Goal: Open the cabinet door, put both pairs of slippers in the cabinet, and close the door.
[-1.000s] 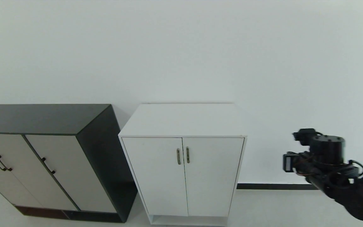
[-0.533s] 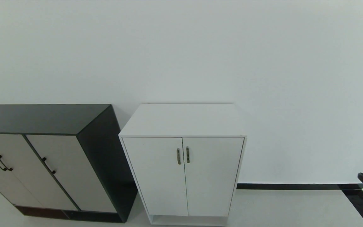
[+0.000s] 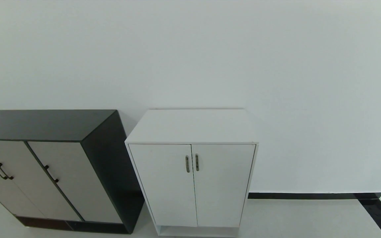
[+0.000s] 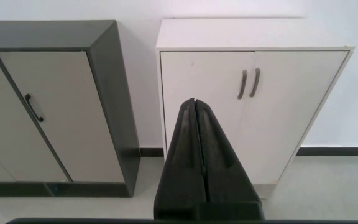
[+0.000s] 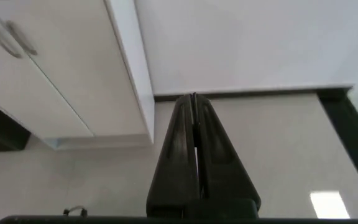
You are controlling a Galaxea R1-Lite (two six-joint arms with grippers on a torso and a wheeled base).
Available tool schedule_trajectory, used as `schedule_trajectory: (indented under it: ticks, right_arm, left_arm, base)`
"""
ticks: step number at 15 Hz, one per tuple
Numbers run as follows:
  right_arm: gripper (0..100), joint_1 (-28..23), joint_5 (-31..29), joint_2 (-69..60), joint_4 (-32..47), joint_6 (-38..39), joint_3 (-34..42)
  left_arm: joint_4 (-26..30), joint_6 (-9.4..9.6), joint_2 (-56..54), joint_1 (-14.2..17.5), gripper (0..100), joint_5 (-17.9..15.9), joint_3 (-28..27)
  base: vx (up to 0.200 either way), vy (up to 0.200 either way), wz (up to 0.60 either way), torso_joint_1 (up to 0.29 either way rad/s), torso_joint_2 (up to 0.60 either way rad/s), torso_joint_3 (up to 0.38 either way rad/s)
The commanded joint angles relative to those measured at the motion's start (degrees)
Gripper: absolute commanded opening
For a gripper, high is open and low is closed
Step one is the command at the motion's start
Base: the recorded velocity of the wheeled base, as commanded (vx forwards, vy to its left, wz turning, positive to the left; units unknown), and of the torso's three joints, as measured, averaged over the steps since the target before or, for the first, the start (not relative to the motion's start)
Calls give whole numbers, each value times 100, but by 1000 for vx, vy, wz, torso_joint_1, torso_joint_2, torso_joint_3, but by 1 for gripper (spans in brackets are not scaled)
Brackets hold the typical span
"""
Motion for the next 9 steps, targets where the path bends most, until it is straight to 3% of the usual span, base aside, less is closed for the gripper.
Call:
schedule_trajectory:
  ticks: [1,4,9]
  right_arm:
    - [0,84,78,-1340,464,-11,11]
    - [0,999,175,-1850,464,-37,11]
    - [0,1025,157,-1789,464,-2,20]
  left_arm:
    - [-1,2,7,5,0,1,0]
    - [-1,2,7,5,0,1,0]
    - [-1,-7,7,5,0,1,0]
  base:
    - [0,0,0,0,0,0]
    - [0,0,0,0,0,0]
    - [0,0,0,0,0,0]
